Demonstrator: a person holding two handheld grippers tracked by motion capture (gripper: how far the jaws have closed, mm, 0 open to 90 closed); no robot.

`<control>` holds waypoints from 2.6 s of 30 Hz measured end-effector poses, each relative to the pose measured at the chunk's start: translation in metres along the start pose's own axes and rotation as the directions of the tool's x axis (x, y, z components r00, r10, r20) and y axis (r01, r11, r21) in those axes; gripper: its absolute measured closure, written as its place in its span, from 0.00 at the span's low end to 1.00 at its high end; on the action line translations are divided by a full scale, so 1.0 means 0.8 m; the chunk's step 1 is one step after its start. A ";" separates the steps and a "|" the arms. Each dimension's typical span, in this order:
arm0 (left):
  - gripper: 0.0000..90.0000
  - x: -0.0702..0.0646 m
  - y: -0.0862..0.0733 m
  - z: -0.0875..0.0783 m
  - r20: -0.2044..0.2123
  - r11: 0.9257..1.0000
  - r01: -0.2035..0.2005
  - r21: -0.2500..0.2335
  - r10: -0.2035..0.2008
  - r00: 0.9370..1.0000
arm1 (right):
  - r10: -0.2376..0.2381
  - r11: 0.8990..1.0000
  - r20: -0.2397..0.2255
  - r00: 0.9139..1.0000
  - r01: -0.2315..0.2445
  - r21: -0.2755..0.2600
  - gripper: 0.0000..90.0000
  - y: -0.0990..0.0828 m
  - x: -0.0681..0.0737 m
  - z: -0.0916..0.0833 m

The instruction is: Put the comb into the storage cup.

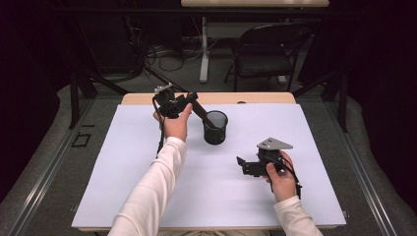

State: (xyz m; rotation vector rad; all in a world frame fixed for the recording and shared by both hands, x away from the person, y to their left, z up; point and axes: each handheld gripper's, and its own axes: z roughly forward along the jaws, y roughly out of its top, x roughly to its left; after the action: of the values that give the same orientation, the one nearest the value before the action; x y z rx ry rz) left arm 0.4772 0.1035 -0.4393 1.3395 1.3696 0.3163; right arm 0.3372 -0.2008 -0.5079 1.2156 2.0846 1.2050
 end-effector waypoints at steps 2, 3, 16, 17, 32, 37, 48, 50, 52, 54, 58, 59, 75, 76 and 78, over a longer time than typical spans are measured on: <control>0.45 0.000 0.001 -0.001 -0.001 1.000 -0.004 -0.004 0.004 1.000 | 0.000 1.000 -0.001 1.000 0.000 0.003 0.08 0.000 0.000 0.000; 0.45 0.000 0.002 -0.002 0.002 1.000 0.001 -0.008 0.000 1.000 | 0.000 1.000 0.000 1.000 0.000 0.000 0.08 0.000 0.000 0.000; 0.42 0.005 0.009 -0.007 0.011 0.998 -0.055 -0.024 0.055 0.998 | -0.002 1.000 0.003 1.000 0.002 0.002 0.08 0.000 0.000 0.000; 0.41 0.005 0.010 -0.007 0.009 0.998 -0.062 -0.028 0.062 0.998 | -0.002 1.000 0.003 1.000 0.002 0.002 0.08 0.000 0.000 0.000; 0.40 0.010 0.021 -0.017 0.020 0.989 -0.118 -0.092 0.120 0.993 | -0.006 1.000 0.004 1.000 0.006 0.004 0.08 -0.001 0.000 0.001; 0.40 0.013 0.024 -0.021 0.012 0.990 -0.111 -0.085 0.112 0.994 | -0.006 1.000 0.004 1.000 0.006 0.004 0.08 -0.001 0.000 0.001; 0.39 0.014 0.028 -0.028 -0.010 0.989 -0.116 -0.089 0.115 0.993 | -0.008 1.000 0.004 1.000 0.008 0.004 0.08 -0.001 0.001 0.001; 0.39 0.014 0.028 -0.028 -0.009 0.990 -0.113 -0.086 0.112 0.994 | -0.007 1.000 0.004 1.000 0.007 0.005 0.08 -0.001 0.001 0.001; 0.39 0.014 0.028 -0.029 -0.014 0.990 -0.114 -0.083 0.113 0.994 | -0.008 1.000 0.003 1.000 0.008 0.005 0.08 -0.001 0.001 0.001; 0.39 0.013 0.028 -0.030 -0.014 0.991 -0.113 -0.075 0.112 0.994 | -0.008 1.000 0.004 1.000 0.008 0.005 0.08 -0.001 0.001 0.001; 0.38 0.011 0.029 -0.033 -0.016 0.990 -0.125 -0.072 0.124 0.992 | -0.009 1.000 0.004 1.000 0.009 0.004 0.08 -0.001 0.001 0.001; 0.38 0.011 0.029 -0.034 -0.016 0.990 -0.123 -0.067 0.122 0.992 | -0.008 1.000 0.005 1.000 0.008 0.004 0.08 -0.001 0.001 0.001; 0.25 0.022 0.037 -0.050 -0.017 0.993 -0.113 -0.025 0.112 0.994 | -0.010 1.000 0.007 1.000 0.010 0.010 0.08 -0.001 0.002 0.001; 0.25 0.022 0.038 -0.050 -0.016 0.993 -0.113 -0.025 0.113 0.993 | -0.008 1.000 0.007 1.000 0.008 0.011 0.08 -0.001 0.002 0.001; 0.23 0.023 0.038 -0.051 -0.014 0.993 -0.117 -0.021 0.117 0.993 | -0.010 1.000 0.007 1.000 0.010 0.010 0.08 -0.001 0.002 0.001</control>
State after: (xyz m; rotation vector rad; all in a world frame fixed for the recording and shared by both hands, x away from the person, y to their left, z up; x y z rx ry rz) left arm 0.4648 0.1484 -0.4109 1.4043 1.2972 0.4181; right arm 0.3369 -0.1993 -0.5089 1.2107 2.0915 1.1856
